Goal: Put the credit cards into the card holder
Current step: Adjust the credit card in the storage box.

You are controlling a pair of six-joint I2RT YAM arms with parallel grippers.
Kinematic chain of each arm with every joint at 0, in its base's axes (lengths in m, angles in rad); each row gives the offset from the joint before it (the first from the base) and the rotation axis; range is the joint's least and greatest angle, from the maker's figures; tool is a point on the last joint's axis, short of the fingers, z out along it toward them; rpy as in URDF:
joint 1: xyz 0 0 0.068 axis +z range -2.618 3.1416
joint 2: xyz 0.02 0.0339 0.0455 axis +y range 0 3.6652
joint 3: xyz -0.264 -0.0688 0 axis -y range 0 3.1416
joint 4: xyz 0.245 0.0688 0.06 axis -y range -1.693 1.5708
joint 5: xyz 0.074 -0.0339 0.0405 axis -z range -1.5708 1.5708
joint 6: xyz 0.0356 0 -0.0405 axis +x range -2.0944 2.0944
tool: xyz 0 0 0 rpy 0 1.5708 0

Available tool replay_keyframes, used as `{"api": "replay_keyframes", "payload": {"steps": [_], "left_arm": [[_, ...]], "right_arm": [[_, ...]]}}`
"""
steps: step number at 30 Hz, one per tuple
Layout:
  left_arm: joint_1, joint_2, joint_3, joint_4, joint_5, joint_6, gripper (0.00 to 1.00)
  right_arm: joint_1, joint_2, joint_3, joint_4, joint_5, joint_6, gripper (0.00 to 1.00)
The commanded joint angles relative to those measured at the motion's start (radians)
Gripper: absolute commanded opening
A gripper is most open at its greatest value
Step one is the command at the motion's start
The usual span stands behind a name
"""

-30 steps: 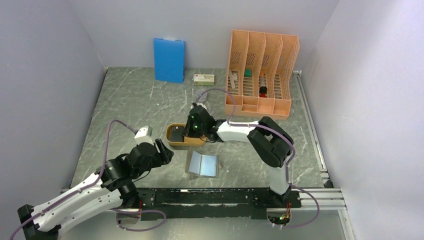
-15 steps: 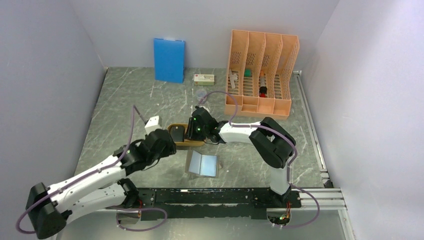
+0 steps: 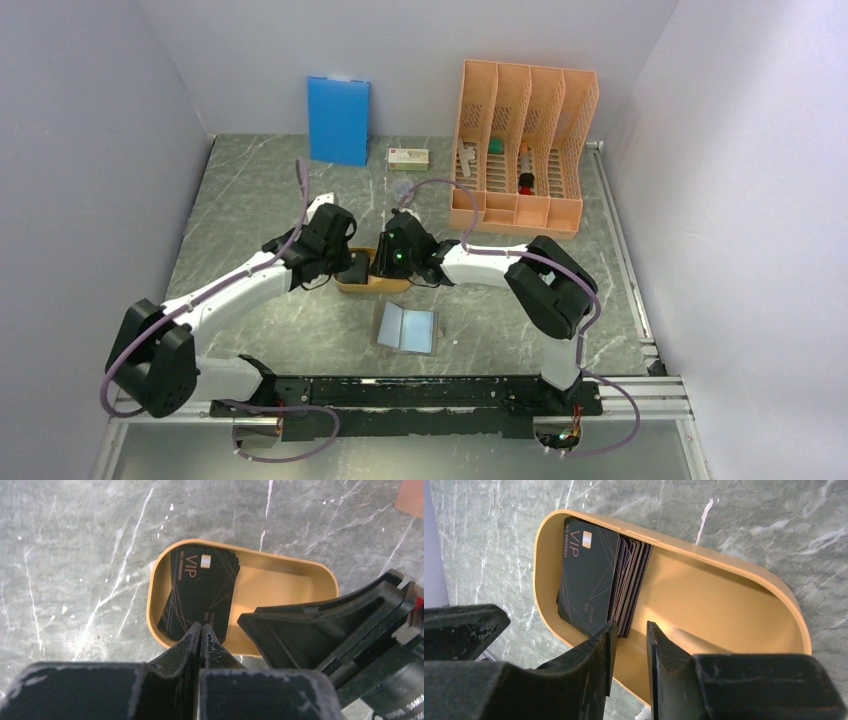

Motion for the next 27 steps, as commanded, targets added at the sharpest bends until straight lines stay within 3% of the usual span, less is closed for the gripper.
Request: {"api": "replay_keyframes", "payload": {"steps": [1,6,27], "left_arm": [[0.011,0.074,0.086,-0.024,-0.032,0.083,0.05],[0.017,0.148,0.111,-0.034,-0.093,0.111,0.05],[0.065,0.351,0.157,-0.059,-0.111,0.102,0.05]], "right_arm": [[-0.004,-0.023,-0.012,-0.007,0.016,-0.023,0.32],[-0.008,-0.026,-0.022,0.0,0.02,-0.026,0.32],[-0.022,-0.029,-0.08,0.067,-0.011,-0.007,0.32]]}}
